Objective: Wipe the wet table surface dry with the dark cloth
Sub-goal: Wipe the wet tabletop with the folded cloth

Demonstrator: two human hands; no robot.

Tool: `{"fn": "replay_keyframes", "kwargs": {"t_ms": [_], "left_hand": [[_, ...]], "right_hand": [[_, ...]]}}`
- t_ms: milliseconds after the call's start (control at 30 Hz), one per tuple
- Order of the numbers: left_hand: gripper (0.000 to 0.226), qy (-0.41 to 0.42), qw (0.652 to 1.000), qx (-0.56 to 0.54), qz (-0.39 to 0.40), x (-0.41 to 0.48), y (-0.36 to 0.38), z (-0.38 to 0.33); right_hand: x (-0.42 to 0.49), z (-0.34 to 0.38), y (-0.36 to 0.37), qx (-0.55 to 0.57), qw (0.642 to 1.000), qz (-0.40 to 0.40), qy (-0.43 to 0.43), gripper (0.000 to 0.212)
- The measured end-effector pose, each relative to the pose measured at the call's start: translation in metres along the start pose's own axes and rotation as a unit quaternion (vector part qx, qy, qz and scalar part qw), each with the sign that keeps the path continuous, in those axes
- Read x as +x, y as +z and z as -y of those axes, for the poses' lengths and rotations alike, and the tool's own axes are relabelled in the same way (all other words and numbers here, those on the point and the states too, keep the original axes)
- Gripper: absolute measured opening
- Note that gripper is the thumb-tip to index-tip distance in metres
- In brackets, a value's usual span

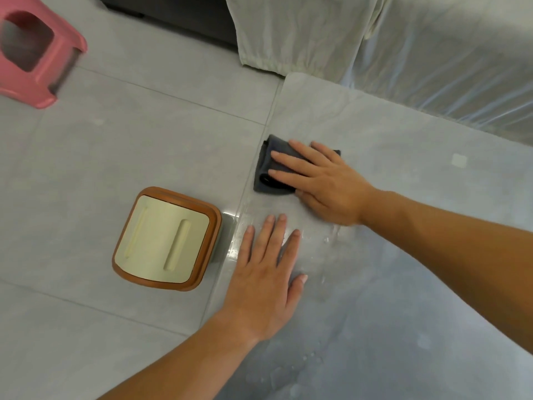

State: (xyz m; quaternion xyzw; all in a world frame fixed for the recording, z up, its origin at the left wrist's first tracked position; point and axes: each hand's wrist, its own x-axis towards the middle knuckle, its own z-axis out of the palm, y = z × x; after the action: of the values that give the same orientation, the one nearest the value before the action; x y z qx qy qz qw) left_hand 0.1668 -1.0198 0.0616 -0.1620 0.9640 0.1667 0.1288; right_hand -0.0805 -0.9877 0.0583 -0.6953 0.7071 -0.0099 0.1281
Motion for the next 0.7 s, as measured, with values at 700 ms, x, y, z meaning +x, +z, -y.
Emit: {"fn": "replay_keyframes", "kwargs": {"t_ms": [700], "left_hand": [[0.068,-0.047,0.999,0.028,-0.003,-0.043,0.019,-0.026]], "right_hand": [[-0.154,0.056,0.039,0.035,0.994,-0.049,0.086,0.055]]}}
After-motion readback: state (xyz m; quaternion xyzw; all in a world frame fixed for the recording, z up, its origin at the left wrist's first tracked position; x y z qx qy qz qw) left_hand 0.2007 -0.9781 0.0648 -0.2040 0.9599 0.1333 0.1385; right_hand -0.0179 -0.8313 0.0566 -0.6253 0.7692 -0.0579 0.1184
